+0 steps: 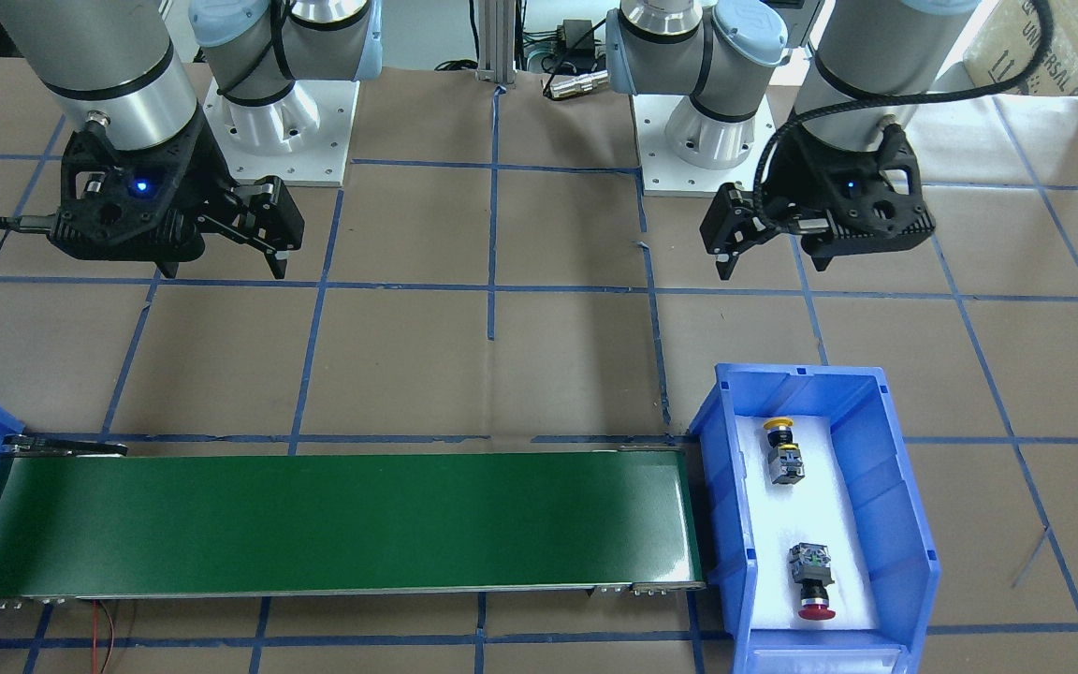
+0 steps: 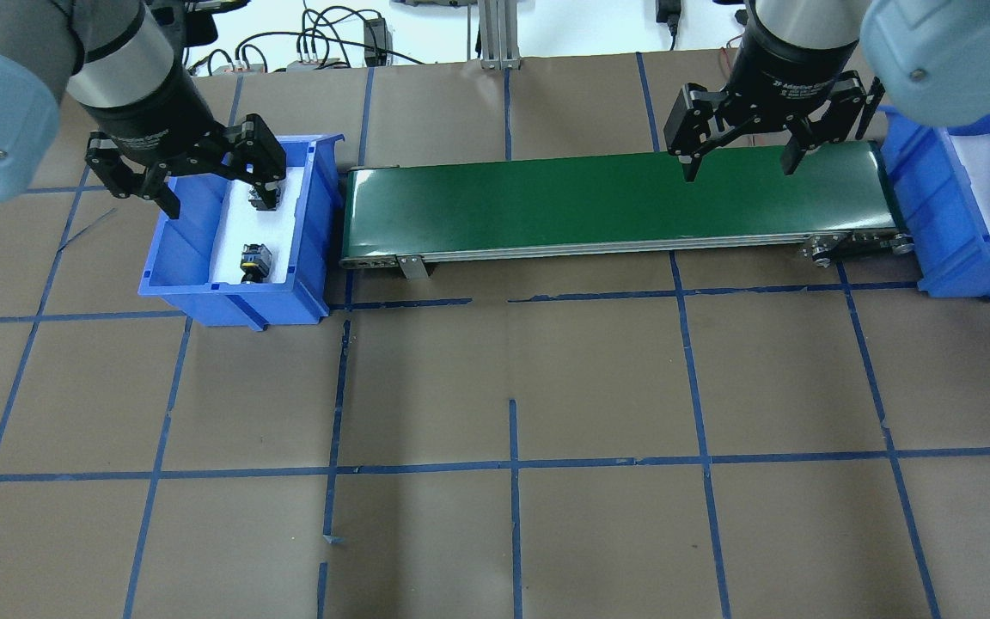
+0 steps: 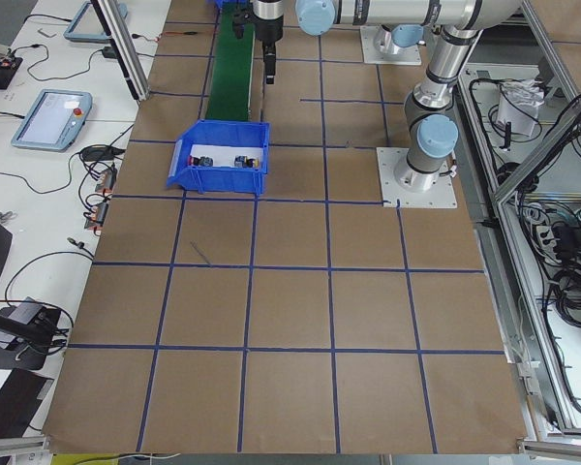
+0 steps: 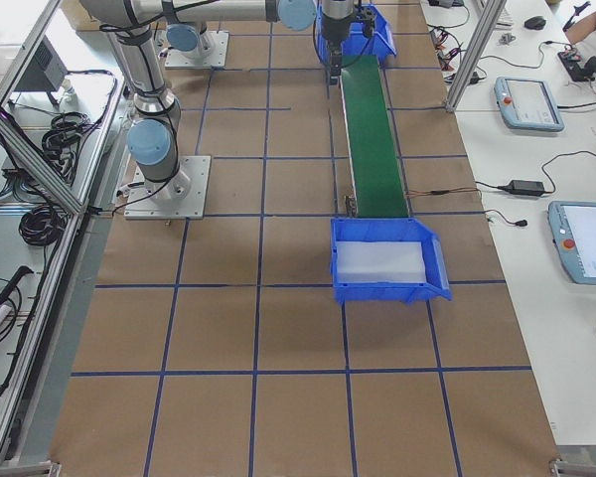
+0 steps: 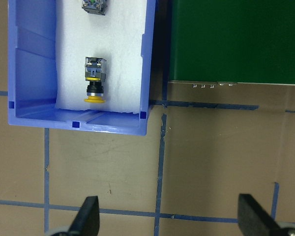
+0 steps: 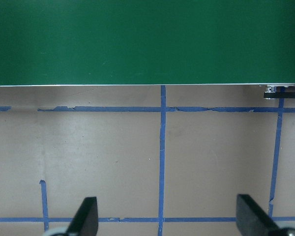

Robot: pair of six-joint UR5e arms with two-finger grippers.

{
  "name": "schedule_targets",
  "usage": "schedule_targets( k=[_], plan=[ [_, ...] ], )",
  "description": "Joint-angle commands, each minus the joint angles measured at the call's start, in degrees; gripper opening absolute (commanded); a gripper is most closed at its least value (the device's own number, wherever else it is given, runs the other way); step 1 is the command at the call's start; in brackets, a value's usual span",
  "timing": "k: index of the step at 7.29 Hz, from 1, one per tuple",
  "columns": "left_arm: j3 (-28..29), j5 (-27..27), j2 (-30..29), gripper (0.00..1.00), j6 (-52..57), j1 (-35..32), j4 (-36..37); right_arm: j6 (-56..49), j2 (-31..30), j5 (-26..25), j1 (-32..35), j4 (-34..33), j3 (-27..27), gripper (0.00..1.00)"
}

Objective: Transport two buttons from left to right
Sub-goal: 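Reach the left gripper down into the bin over the yellow-capped button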

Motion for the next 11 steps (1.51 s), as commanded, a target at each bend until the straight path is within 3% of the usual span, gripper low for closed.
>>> schedule_targets(
  k=[1, 3, 4, 8, 11],
  plan=[
    [-1.4, 0.0, -1.3, 1.0, 6.2, 8.5, -0.3, -0.1, 0.0, 0.0, 0.0, 0.0, 0.0, 1.0],
    [-0.7, 0.2, -12.4, 1.0, 8.2, 9.1, 4.0, -0.3, 0.1, 0.0, 0.0, 0.0, 0.0, 1.0],
    [-0.6, -0.1, -17.8, 0.99, 8.4, 8.8, 9.6, -0.3, 0.1, 0.0, 0.0, 0.0, 0.0, 1.0],
    [-1.6, 0.3, -25.8, 0.99, 9.2, 7.2, 15.5, -0.3, 0.1, 0.1, 0.0, 0.0, 0.0, 1.0],
    [-2.0, 0.4, -27.7, 0.97, 9.3, 6.8, 15.3, -0.4, 0.2, 0.1, 0.0, -0.1, 0.1, 1.0]
  ],
)
